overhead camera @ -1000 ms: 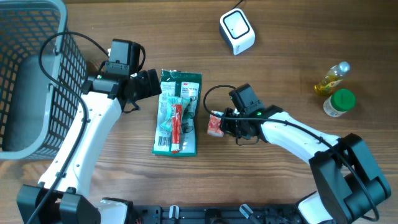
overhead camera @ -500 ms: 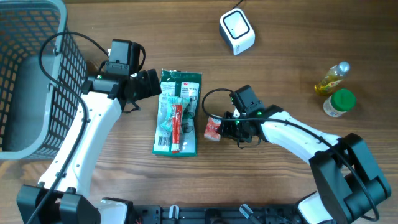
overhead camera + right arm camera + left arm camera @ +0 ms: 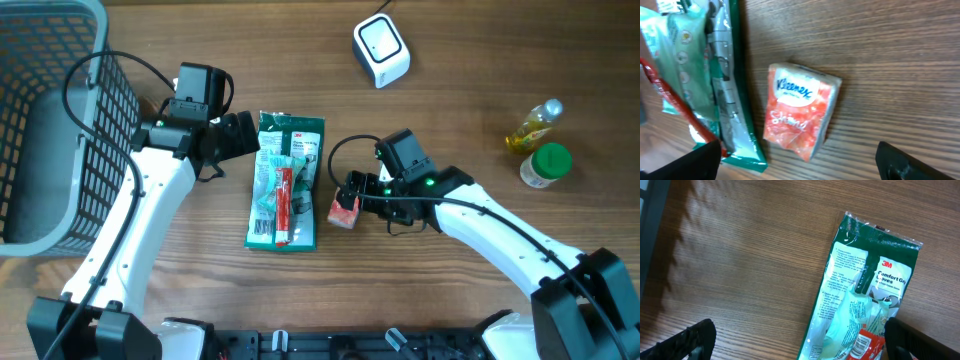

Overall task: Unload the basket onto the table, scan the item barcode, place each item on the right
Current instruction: 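Lift the Kleenex pack and pull it right with the right gripper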

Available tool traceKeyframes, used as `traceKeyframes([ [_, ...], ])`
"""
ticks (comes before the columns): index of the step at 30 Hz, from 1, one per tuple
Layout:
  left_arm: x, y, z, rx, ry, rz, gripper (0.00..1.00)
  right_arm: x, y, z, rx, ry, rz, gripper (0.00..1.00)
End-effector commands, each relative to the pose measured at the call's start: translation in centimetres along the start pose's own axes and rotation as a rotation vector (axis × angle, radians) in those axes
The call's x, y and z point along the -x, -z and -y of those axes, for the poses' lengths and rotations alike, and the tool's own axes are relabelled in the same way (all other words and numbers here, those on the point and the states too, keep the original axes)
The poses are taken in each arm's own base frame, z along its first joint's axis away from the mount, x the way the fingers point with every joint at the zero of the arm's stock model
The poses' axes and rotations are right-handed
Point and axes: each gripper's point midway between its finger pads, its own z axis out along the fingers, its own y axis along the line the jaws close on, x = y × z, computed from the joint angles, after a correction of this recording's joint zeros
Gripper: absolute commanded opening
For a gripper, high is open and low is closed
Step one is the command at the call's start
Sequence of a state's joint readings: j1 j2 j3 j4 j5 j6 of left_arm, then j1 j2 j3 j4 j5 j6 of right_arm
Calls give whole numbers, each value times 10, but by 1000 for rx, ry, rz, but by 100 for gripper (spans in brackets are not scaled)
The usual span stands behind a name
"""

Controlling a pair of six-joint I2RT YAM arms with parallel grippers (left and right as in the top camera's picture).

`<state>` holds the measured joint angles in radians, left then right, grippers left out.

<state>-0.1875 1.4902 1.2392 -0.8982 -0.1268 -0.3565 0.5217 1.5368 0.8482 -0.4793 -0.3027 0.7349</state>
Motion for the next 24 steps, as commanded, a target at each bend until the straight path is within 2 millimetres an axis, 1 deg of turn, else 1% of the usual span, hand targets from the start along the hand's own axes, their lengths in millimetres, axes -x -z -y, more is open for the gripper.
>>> traceKeyframes([
  [1,7,6,-1,1,-5,25,100,10,3,3,-28,24,39,99],
  [3,7,6,-1,1,-5,25,100,12,1,8,-54,19,50,94],
  [4,7,6,-1,1,-5,25,100,13,1,11,-72,17,58,89],
  [5,7,6,-1,1,-5,25,100,14,1,14,-88,12,63,86],
  [7,7,6,-1,1,-5,25,100,14,0,19,-109,-5,67,75],
  [8,7,6,-1,1,-5,25,100,13,0,21,-116,-19,64,68],
  [9,7,6,-1,1,-5,25,100,12,-1,22,-119,-42,61,59],
  [11,7,6,-1,1,-5,25,100,10,-2,24,-122,-74,59,53],
  [12,7,6,-1,1,-5,25,100,9,-3,25,-123,-95,59,48],
  [16,7,6,-1,1,-5,25,100,6,-9,29,-112,-128,64,41],
  [18,7,6,-1,1,-5,25,100,6,-11,30,-101,-142,69,39],
  [24,7,6,-1,1,-5,25,100,7,-13,27,-84,-130,79,38],
])
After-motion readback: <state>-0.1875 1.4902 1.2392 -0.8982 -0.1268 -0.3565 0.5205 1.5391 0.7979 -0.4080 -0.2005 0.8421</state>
